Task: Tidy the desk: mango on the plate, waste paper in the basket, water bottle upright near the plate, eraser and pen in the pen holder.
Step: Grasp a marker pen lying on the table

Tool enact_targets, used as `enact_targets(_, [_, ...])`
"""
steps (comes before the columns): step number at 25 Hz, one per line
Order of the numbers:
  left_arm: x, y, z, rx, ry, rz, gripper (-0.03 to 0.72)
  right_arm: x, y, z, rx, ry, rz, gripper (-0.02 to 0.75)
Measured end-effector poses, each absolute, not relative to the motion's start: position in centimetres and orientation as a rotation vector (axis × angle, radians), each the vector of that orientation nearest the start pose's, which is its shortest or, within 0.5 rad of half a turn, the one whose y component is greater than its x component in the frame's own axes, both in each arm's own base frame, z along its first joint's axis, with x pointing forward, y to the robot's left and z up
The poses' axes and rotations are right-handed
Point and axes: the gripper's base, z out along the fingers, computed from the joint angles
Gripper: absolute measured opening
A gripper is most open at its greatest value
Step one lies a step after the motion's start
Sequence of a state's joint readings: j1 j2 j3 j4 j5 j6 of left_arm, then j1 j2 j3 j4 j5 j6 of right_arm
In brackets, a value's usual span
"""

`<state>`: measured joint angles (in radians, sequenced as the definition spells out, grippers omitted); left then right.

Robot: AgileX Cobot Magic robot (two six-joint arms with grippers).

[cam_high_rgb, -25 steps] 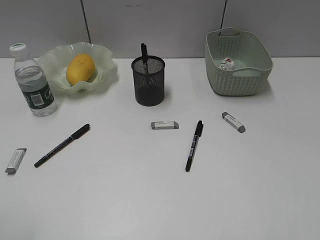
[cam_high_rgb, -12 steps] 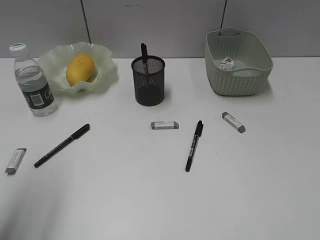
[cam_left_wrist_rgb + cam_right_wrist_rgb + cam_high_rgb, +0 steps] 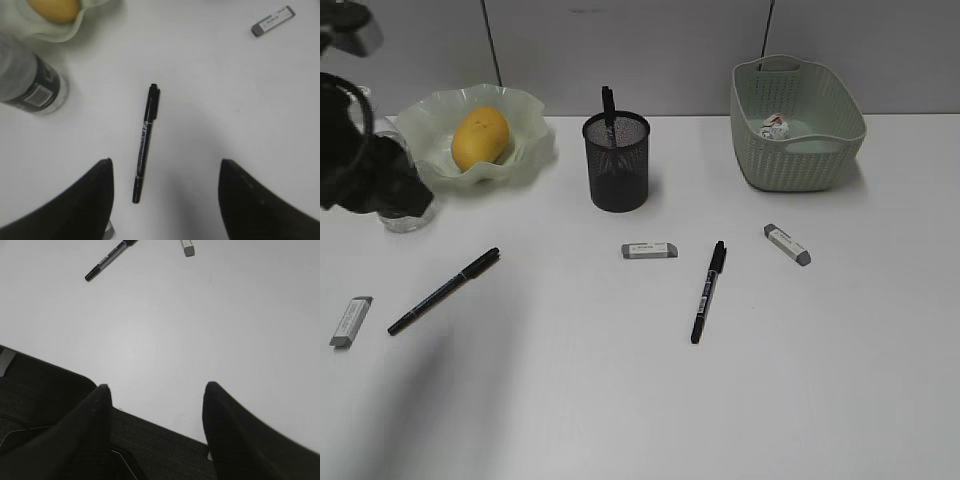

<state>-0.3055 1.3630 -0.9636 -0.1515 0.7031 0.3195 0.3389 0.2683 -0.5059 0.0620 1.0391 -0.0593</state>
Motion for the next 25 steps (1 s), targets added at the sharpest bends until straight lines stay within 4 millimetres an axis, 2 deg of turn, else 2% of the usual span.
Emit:
enact_targets(2, [27.6,-10.1,26.9,0.727,2.544,-0.17,0.5,3.3,1.7,27.6,-0.445,2.25,0.223,0.459])
enact_targets(7, [31.7,-11.4,23.9,0.819,2.705,-0.131,0.5,3.3,1.7,27.6,-0.445,2.25,0.223,0.459])
enact_targets(12, [34.6,-12.0,20.6,0.887,2.817,-0.083,0.5,3.3,1.7,27.6,-0.445,2.25,0.223,0.459])
enact_targets(20, [37.8,-13.1,17.2,0.925,2.911,-0.078,0.5,3.3,1.7,27.6,-0.445,2.25,0.223,0.459])
enact_targets(25, [38.5,-13.2,15.3,0.946,2.943,-0.058,0.5,3.3,1.7,27.6,-0.445,2.25,0.223,0.459])
